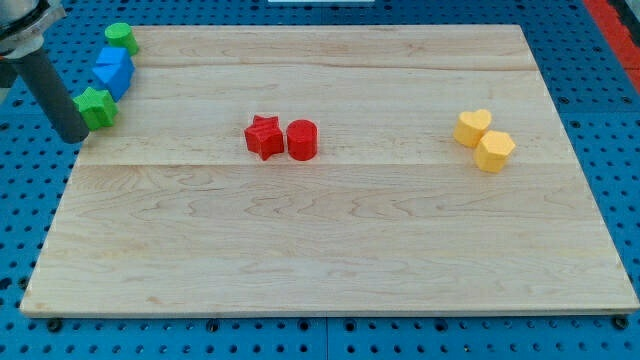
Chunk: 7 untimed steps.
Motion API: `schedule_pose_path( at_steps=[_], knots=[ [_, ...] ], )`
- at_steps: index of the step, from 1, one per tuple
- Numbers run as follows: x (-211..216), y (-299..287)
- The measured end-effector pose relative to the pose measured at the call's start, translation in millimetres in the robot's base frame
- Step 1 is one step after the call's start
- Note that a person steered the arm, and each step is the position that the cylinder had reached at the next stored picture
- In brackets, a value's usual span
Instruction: Place the green star above the red star
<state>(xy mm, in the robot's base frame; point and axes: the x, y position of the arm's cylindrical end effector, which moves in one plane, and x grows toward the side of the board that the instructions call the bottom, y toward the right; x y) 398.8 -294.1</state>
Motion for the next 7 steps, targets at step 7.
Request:
schedule_pose_path(
  at_steps=[7],
  knots=[
    [-39, 34]
  ],
)
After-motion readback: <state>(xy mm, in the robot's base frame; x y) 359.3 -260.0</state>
